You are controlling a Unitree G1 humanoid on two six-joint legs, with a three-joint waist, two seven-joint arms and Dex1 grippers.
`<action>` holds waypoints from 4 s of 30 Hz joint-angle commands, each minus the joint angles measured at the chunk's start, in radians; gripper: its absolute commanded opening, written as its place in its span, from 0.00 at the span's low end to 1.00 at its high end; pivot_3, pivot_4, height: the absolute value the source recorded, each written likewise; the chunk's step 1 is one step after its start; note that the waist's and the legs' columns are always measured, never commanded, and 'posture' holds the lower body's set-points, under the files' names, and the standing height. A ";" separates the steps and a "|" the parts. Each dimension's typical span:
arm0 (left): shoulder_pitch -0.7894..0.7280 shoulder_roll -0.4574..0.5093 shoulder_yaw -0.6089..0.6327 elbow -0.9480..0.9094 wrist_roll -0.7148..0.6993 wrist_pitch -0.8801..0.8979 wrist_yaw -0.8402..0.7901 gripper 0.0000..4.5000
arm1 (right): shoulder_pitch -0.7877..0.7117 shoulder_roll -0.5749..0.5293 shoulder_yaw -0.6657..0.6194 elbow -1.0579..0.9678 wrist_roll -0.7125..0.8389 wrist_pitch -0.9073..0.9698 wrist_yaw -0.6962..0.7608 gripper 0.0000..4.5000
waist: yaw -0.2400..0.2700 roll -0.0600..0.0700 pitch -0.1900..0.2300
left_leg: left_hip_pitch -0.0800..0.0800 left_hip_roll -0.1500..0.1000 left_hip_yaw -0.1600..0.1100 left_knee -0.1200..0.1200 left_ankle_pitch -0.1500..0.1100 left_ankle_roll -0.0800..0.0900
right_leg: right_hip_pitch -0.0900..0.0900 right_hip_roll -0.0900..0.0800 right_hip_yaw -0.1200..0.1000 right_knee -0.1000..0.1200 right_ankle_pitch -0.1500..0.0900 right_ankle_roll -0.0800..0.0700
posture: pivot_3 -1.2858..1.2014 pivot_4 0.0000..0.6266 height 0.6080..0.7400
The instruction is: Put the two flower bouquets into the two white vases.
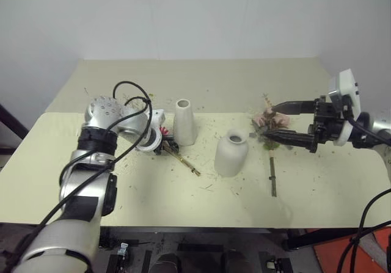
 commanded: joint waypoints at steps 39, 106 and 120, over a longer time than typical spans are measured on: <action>0.235 0.192 0.150 -0.674 0.603 -0.625 -0.774 0.02 | -0.003 0.001 -0.026 -0.015 0.053 0.007 -0.010 1.00 | 0.013 0.000 0.000 | 0.000 0.001 0.000 -0.001 0.003 -0.005 | 0.001 0.000 -0.001 -0.002 0.001 0.000 | 0.52 0.24 1.00; 0.000 -0.012 0.097 -0.193 0.812 -1.073 -1.449 0.02 | 0.113 -0.007 -0.158 -0.153 0.132 0.030 -0.144 1.00 | -0.004 0.000 0.000 | 0.000 0.002 0.001 0.000 0.001 -0.001 | 0.001 0.003 -0.001 0.000 0.002 0.000 | 0.52 0.24 1.00; 0.105 -0.026 0.060 -0.275 0.836 -1.019 -1.400 0.02 | 0.114 -0.002 -0.154 -0.153 0.135 0.026 -0.149 1.00 | -0.003 0.000 0.000 | 0.000 0.002 0.001 0.000 0.001 -0.001 | 0.002 0.003 -0.001 0.000 0.002 0.000 | 0.52 0.24 1.00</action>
